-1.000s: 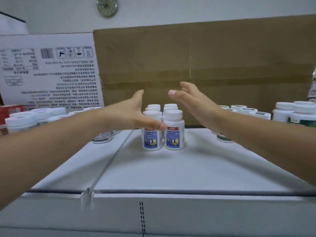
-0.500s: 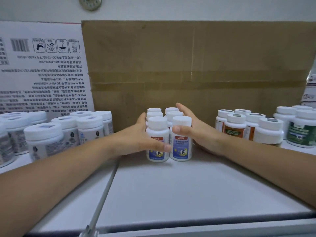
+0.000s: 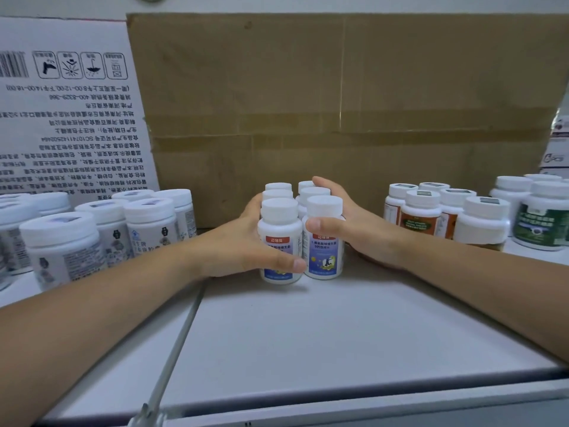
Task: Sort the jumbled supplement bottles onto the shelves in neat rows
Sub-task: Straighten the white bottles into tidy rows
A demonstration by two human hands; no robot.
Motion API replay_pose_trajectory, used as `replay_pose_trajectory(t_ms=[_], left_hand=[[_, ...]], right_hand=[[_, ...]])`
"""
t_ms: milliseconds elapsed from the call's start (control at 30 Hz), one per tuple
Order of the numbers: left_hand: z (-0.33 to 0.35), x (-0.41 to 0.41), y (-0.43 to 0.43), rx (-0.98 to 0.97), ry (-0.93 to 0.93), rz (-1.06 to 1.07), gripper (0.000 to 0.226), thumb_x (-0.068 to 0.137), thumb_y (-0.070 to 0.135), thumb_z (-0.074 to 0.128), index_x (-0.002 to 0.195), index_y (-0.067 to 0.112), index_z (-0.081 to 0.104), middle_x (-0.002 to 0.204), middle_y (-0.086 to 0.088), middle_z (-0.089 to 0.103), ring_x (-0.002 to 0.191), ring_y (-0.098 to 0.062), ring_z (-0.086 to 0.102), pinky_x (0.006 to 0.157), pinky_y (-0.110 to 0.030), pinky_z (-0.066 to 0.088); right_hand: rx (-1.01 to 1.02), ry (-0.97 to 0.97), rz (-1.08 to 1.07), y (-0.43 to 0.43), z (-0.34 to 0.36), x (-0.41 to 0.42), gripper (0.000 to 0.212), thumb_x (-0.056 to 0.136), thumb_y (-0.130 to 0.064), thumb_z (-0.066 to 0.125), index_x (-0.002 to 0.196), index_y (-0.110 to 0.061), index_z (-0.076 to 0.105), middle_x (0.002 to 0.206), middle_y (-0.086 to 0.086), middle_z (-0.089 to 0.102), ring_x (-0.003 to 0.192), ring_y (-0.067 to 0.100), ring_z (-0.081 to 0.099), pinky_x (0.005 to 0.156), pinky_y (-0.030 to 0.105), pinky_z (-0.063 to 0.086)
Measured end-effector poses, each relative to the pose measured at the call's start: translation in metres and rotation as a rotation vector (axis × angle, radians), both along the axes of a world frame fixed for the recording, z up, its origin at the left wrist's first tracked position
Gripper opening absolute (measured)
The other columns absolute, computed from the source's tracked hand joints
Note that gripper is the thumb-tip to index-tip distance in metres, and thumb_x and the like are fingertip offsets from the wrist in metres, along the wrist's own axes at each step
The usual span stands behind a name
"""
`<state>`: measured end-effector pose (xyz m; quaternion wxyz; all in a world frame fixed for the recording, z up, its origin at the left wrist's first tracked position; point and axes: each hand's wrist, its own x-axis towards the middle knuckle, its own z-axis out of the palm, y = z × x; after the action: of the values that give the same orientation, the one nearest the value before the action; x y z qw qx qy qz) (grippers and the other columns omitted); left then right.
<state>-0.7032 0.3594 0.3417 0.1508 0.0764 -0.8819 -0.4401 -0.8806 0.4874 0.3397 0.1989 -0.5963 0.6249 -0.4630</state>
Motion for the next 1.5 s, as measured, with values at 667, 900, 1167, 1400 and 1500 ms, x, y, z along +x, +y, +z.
replay_pose_trajectory(t_ms=[667, 900, 1167, 1400, 1500], left_hand=[[0.0002, 0.0025, -0.0032, 0.000, -0.018, 0.098, 0.134, 0.051, 0.036, 0.087, 0.153, 0.034, 0.000, 0.104, 0.059, 0.040, 0.112, 0.023, 0.049, 0.086, -0.007, 0.047], [-0.0002, 0.0015, -0.0013, -0.013, 0.004, 0.075, 0.121, 0.061, 0.024, 0.083, 0.153, 0.031, 0.005, 0.096, 0.062, 0.040, 0.111, 0.023, 0.049, 0.086, -0.006, 0.047], [0.0002, 0.0017, 0.0008, 0.013, -0.001, 0.030, 0.115, 0.059, 0.033, 0.085, 0.150, 0.035, 0.015, 0.142, 0.018, 0.048, 0.126, -0.001, 0.053, 0.107, -0.034, 0.045], [-0.0006, 0.0019, -0.0004, 0.026, 0.000, 0.037, 0.116, 0.059, 0.032, 0.085, 0.150, 0.037, 0.014, 0.140, 0.017, 0.051, 0.126, -0.002, 0.054, 0.108, -0.038, 0.044], [-0.0013, 0.0009, -0.0023, 0.029, -0.003, 0.033, 0.115, 0.061, 0.031, 0.086, 0.150, 0.037, 0.014, 0.141, 0.014, 0.052, 0.127, -0.006, 0.054, 0.109, -0.042, 0.042]], right_hand=[[0.010, 0.016, 0.034, -0.0012, -0.0002, -0.0005, 0.103, 0.052, -0.068, 0.071, 0.140, -0.052, 0.018, 0.153, -0.013, 0.026, 0.135, 0.011, 0.041, 0.112, 0.042, 0.036], [0.016, -0.005, 0.055, 0.0007, 0.0012, 0.0034, 0.112, 0.052, -0.065, 0.070, 0.146, -0.047, 0.012, 0.154, -0.014, 0.025, 0.134, 0.009, 0.041, 0.112, 0.040, 0.037], [0.035, -0.006, 0.046, 0.0015, 0.0006, 0.0032, 0.122, 0.054, -0.066, 0.069, 0.151, -0.044, -0.002, 0.158, -0.019, 0.013, 0.141, 0.007, 0.031, 0.116, 0.041, 0.030], [0.049, 0.019, 0.033, 0.0018, -0.0002, 0.0035, 0.123, 0.054, -0.070, 0.066, 0.151, -0.044, -0.005, 0.158, -0.023, 0.006, 0.143, 0.005, 0.023, 0.117, 0.040, 0.027], [0.046, 0.023, 0.036, 0.0025, 0.0001, 0.0036, 0.121, 0.054, -0.070, 0.066, 0.151, -0.044, -0.003, 0.158, -0.022, 0.009, 0.143, 0.007, 0.024, 0.117, 0.041, 0.027]])
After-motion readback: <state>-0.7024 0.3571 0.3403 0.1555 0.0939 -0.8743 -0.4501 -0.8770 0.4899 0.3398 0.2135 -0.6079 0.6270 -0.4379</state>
